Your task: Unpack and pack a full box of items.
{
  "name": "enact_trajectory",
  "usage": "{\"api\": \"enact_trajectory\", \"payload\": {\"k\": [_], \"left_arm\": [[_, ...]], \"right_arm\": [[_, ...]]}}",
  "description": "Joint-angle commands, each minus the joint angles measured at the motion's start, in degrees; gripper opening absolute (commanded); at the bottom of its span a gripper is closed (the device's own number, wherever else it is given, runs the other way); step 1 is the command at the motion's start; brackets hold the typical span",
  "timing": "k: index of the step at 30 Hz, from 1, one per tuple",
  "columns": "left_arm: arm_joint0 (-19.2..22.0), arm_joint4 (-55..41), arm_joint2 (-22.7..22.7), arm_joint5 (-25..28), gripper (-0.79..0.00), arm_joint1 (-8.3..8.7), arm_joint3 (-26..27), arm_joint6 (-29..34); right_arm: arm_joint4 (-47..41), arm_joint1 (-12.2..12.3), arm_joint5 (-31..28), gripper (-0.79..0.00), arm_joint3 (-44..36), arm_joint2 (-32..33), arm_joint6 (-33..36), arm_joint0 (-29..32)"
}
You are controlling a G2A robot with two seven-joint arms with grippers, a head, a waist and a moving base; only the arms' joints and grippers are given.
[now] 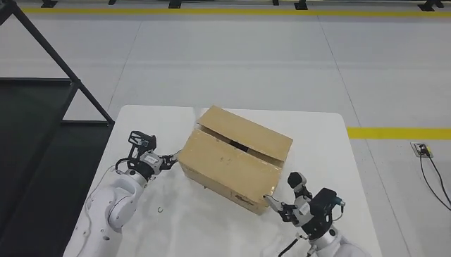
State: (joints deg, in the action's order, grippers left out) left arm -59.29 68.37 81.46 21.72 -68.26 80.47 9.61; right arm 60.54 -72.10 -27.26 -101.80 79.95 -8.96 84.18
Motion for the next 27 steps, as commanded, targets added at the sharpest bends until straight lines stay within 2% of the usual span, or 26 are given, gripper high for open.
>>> {"api": "enact_trajectory", "payload": {"k": [1, 8, 17, 27], "left_arm": [[-0.9, -0.1, 0.2, 0.1, 0.0, 0.1, 1.3, -0.1], [-3.2, -0.9, 1.0, -0.3, 0.0, 0.31, 3.8, -0.4], [-5.9, -1.4, 1.3, -0.8, 0.0, 0.49, 6.3, -0.8], [-7.7, -0.9, 1.2, -0.6, 0.0, 0.68, 8.5, -0.8]], "right_arm": [[-5.0, 0.1, -0.8, 0.0, -0.1, 1.2, 2.2, -0.6], [-23.1, 0.5, -6.1, 0.0, 0.9, 5.1, 8.2, -2.3], [-23.8, 0.5, -5.6, 0.0, 1.0, 4.9, 8.9, -2.3], [-43.9, 1.6, -2.2, 0.0, 4.8, 7.7, 29.1, -8.7]]}}
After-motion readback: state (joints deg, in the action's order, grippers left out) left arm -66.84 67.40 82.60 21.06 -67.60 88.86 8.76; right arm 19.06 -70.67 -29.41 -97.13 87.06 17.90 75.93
